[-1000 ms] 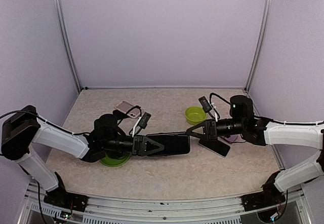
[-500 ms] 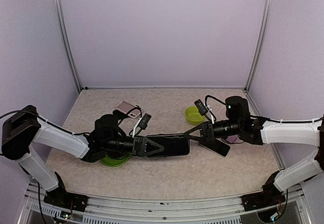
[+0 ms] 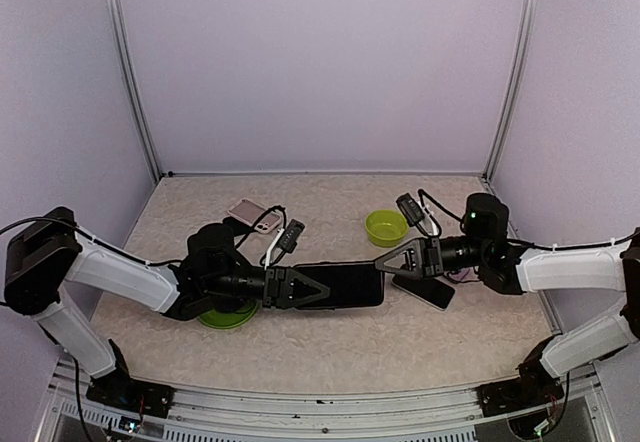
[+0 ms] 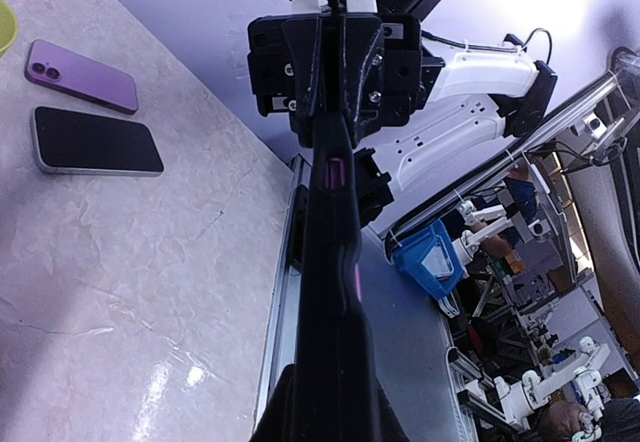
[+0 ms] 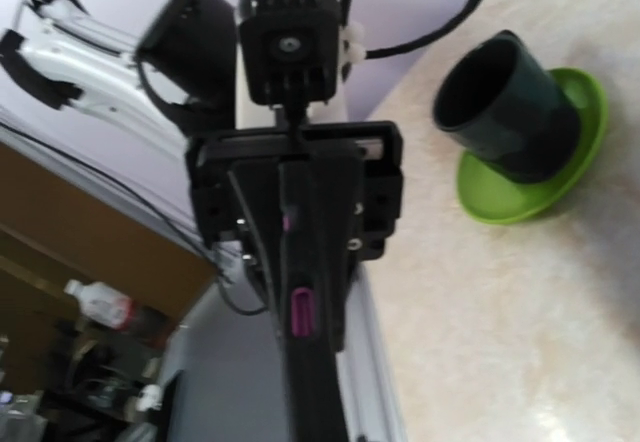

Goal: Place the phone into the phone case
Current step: Press the phone onto the phone case.

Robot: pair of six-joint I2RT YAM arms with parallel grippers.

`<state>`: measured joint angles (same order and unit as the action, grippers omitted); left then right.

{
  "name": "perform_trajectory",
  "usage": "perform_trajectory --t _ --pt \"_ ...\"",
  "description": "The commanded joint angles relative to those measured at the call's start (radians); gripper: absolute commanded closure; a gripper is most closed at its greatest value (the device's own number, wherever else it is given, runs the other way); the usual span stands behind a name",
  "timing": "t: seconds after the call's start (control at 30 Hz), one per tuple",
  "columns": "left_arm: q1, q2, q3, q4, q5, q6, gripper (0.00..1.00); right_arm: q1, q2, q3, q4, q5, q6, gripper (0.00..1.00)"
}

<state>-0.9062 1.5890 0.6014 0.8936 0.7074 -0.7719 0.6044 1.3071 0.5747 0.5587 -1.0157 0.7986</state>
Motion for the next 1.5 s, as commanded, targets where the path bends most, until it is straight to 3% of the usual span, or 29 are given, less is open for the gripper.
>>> perform_trajectory --t 0.0,0.33,0.57,0.73,0.97,1.27,1.47 --pt "0.032 0.009 -0.013 -0.017 -0.045 0.018 1.0 -0.063 -0.015 -0.035 0.228 -0.156 0.16 0.92" --pt "0.032 0.005 -0.018 -0.018 -0.045 0.021 1.0 -0.084 -0.023 -0.036 0.18 -0.136 0.139 0.64" --pt "0.032 0.015 -0.019 -0.003 -0.041 0.016 1.0 -0.074 -0.03 0.027 -0.162 0.042 -0.079 0.58" --pt "0.032 0.027 -0.011 -0.001 -0.041 0.012 1.0 -0.024 -0.002 0.071 -0.281 0.157 -0.171 0.57" --pt "0.032 0.044 -0.002 -0.003 -0.046 0.005 1.0 0.06 0.041 0.147 -0.423 0.305 -0.273 0.6" --pt "0.032 0.049 -0.002 -0.01 -0.051 0.004 1.0 0.123 0.104 0.195 -0.5 0.385 -0.335 0.71" --pt "0.032 0.052 0.004 -0.037 -0.062 0.008 1.0 0.144 0.096 0.209 -0.534 0.456 -0.361 0.97"
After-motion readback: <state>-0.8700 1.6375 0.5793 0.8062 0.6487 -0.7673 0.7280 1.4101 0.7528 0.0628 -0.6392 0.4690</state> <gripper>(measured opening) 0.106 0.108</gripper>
